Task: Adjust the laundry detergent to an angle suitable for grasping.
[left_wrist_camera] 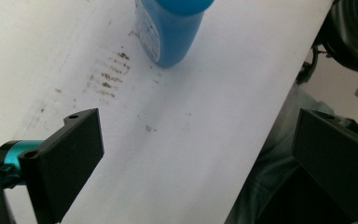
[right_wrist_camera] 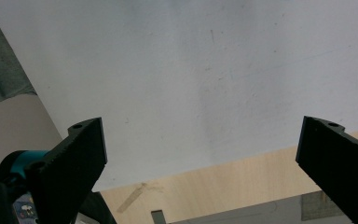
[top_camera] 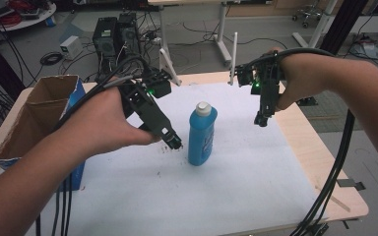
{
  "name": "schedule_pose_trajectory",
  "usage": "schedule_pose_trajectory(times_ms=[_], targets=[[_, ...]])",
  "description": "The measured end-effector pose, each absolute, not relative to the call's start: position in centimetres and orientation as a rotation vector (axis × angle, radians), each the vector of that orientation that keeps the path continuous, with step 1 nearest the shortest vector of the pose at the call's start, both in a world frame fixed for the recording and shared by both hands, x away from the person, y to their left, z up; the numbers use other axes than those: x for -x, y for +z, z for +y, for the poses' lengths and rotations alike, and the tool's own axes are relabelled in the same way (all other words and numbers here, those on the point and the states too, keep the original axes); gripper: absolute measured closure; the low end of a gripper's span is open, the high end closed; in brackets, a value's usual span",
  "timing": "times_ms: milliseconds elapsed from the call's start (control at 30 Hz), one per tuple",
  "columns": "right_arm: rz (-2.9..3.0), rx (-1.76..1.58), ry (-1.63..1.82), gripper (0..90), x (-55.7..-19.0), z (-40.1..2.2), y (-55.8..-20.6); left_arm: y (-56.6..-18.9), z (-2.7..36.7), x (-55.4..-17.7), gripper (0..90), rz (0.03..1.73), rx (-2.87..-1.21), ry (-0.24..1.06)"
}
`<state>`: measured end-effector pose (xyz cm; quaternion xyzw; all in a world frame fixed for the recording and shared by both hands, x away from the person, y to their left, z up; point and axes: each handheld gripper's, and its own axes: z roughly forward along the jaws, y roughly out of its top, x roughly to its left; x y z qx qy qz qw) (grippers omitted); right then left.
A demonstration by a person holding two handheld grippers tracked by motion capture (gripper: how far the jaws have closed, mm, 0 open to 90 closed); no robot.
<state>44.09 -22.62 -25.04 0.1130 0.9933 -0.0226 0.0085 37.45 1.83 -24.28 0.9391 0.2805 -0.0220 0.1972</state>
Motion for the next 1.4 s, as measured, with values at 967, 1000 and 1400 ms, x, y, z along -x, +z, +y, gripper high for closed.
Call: schedule_pose_trajectory(times_ms=[967,1000,1400], targets=[[3.107,-0.407,-0.034,0.8,-44.0,-24.6,-26.1,-26.4,-3.1,-38.2,2.2,0.857,-2.49,0.041],[3.11,-0.386,-0.038,0.8,-44.1,-24.7,-26.1,-26.5,-3.2,-38.3,2.2,0.86,-2.479,0.041],[3.106,-0.39,-0.032,0.8,-44.0,-24.7,-26.0,-27.4,-4.2,-39.3,2.2,0.888,-2.454,0.065]])
